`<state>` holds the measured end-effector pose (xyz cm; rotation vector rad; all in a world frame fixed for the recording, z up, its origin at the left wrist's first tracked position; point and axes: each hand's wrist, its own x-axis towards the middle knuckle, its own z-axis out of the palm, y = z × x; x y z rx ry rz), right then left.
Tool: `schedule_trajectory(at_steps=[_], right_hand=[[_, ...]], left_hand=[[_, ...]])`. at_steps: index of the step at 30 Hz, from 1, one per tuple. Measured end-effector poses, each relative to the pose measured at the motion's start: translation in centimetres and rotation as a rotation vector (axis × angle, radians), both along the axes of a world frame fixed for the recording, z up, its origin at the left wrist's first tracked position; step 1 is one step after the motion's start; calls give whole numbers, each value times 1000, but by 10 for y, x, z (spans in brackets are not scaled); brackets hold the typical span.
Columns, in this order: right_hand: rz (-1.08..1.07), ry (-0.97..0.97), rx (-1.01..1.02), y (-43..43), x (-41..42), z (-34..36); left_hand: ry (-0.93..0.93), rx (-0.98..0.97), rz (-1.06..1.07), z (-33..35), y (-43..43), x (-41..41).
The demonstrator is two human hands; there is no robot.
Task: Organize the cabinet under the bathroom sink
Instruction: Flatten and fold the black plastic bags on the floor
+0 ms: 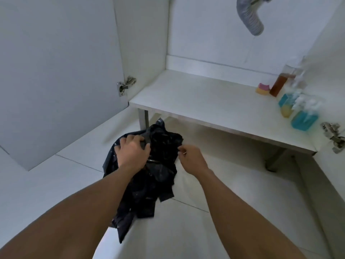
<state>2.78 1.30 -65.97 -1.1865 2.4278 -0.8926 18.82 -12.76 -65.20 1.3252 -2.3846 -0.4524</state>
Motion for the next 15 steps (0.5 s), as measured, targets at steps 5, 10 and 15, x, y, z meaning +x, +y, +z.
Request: schedule_trajectory(at_steps=[5, 10, 15], right_hand=[[96, -154, 78, -33, 57, -31], [-1, -281, 93, -54, 74, -47], [-156, -427, -25, -66, 81, -49]], left_hand=[[-22, 91, 249, -34, -17, 51], [10, 396, 203, -57, -38, 72], [224, 555, 287, -68, -48, 84]])
